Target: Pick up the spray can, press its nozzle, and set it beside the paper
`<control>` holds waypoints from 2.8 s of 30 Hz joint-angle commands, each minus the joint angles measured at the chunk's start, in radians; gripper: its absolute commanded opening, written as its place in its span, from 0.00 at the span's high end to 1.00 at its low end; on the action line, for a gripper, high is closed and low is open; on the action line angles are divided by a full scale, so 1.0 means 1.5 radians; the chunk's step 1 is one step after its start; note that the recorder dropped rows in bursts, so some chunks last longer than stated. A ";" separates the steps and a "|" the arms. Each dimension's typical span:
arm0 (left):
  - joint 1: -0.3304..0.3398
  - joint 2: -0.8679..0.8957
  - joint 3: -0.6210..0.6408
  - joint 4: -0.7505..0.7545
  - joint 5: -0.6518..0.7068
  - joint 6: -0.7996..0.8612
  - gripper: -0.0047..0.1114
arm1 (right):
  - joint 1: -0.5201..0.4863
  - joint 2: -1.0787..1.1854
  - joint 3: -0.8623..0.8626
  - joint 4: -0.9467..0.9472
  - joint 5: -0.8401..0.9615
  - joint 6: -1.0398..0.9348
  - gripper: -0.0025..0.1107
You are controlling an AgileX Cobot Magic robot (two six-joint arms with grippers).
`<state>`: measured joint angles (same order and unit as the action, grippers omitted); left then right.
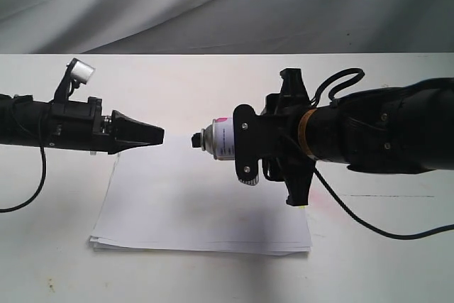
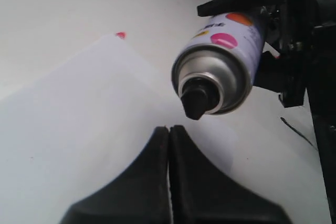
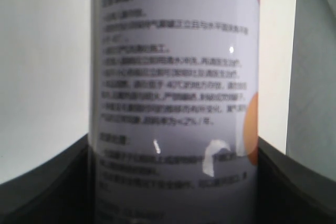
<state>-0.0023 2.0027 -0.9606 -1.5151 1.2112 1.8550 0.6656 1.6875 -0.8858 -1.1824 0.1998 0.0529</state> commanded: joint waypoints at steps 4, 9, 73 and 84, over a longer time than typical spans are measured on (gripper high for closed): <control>-0.002 -0.004 0.032 -0.058 0.007 0.059 0.96 | -0.003 -0.010 -0.001 -0.004 -0.026 0.005 0.98; -0.002 0.032 0.032 -0.091 0.007 0.088 0.96 | -0.003 -0.010 -0.001 -0.004 -0.026 0.005 0.98; -0.129 0.037 0.032 -0.153 0.007 0.142 0.96 | -0.003 -0.010 -0.001 0.011 -0.052 0.005 0.98; -0.133 0.037 0.032 -0.153 0.007 0.126 0.96 | -0.003 -0.010 -0.001 0.011 -0.052 0.005 0.98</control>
<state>-0.1746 2.0620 -0.9186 -1.7608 1.1792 2.0560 0.6573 1.6875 -0.8760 -1.1725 0.2145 0.0510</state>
